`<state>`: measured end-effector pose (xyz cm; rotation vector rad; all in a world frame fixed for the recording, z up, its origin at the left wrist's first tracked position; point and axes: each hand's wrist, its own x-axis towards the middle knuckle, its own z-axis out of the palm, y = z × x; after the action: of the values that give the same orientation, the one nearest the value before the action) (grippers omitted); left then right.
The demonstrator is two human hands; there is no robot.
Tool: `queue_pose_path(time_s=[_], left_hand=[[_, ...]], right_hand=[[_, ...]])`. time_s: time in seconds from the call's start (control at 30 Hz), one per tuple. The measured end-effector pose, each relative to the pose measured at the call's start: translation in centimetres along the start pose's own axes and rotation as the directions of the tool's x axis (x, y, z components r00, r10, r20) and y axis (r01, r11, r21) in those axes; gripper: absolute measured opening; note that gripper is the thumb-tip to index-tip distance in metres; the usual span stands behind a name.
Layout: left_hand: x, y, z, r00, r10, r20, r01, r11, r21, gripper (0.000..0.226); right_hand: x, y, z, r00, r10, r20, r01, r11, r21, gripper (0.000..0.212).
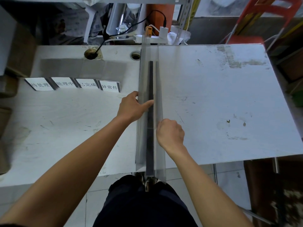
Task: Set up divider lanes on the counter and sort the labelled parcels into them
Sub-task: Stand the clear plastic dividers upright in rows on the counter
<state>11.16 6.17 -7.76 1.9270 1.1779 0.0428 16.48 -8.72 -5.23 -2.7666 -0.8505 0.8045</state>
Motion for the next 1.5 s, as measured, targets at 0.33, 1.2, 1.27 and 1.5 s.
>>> queue_pose_path(time_s=[0.33, 1.2, 1.27, 1.5], left_hand=[[0.1, 0.3, 0.3, 0.999, 0.028, 0.016, -0.029, 0.999, 0.023, 0.053], [0.4, 12.4, 6.6, 0.965, 0.255, -0.055, -0.247, 0.961, 0.122, 0.02], [0.6, 15.2, 8.9, 0.959, 0.279, -0.045, -0.272, 0.955, 0.119, 0.02], [2.2, 24.4, 19.2, 0.96, 0.272, -0.069, -0.265, 0.959, 0.101, 0.023]], right_hand=[[1.5, -0.4, 0.0, 0.997, -0.02, -0.071, 0.024, 0.998, 0.062, 0.021], [6.9, 12.8, -10.5, 0.969, 0.144, -0.199, -0.133, 0.989, 0.068, 0.038], [8.3, 16.4, -12.6, 0.962, 0.163, -0.218, -0.148, 0.986, 0.082, 0.036], [13.4, 30.3, -19.0, 0.958, 0.157, -0.238, -0.137, 0.986, 0.099, 0.034]])
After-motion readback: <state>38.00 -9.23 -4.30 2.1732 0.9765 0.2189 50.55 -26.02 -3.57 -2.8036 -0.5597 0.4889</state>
